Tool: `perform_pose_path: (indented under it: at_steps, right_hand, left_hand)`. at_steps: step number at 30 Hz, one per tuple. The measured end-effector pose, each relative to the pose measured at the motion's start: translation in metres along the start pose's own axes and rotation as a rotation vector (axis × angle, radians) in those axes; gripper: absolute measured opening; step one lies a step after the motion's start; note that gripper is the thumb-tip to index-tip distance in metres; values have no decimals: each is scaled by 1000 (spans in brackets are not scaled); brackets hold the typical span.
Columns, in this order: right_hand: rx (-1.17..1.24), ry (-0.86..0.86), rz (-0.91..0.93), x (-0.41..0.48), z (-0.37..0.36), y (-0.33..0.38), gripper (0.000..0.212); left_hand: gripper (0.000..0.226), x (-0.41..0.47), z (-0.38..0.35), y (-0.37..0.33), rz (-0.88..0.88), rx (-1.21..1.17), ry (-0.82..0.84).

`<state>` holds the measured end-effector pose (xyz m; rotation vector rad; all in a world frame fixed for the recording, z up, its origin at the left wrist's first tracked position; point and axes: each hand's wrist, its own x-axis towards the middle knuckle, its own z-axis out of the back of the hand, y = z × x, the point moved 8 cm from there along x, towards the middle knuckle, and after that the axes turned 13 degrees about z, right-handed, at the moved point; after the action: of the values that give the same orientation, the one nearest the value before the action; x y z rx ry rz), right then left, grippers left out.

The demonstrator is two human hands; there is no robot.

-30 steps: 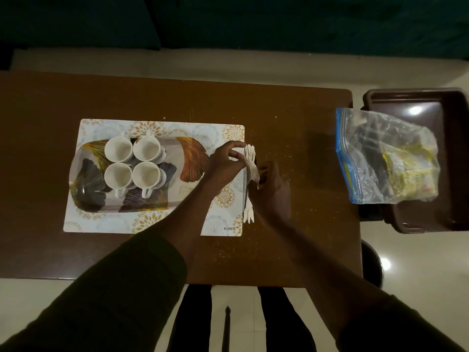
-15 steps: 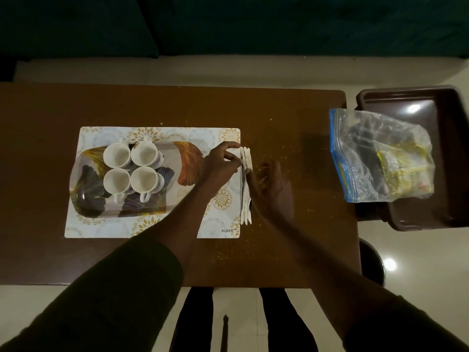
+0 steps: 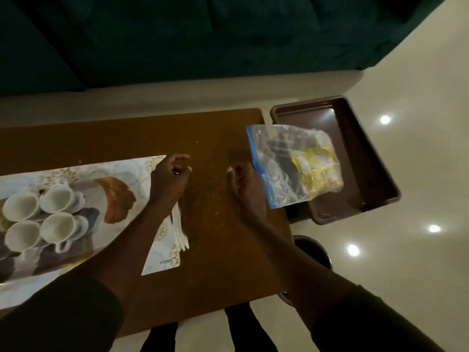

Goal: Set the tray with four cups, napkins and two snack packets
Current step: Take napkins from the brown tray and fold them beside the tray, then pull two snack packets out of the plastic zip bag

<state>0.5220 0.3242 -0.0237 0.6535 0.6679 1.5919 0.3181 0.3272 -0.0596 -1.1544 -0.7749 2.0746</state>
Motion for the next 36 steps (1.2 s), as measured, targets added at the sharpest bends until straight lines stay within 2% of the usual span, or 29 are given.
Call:
perform_pose_path:
  at_steps: [7, 10, 17, 24, 26, 29, 31, 36]
  right_hand:
    - [9, -113, -40, 3, 63, -46, 18]
    - [-26, -129, -35, 2, 88, -69, 22]
    - [-124, -95, -117, 10, 133, -135, 33]
    - [-122, -92, -181, 11, 157, -168, 35]
    - [-123, -91, -194, 10, 162, -174, 36]
    - [-84, -112, -199, 11, 165, -176, 35]
    - [-22, -118, -195, 15, 164, -174, 37]
    - [103, -110, -157, 39, 165, -140, 43]
  left_hand:
    - [25, -13, -53, -45, -24, -1, 68]
    - [28, -20, -88, -56, 16, 10, 144]
    - [48, -40, -177, -46, 301, -4, 390]
    - [73, -38, -212, -19, 590, -200, 365]
    - [69, -37, -218, -16, 651, -252, 340]
    - [44, -36, -224, -21, 639, -306, 317]
    - [27, -36, -229, -34, 566, -297, 350]
    - [4, -52, -244, -95, 315, -328, 558]
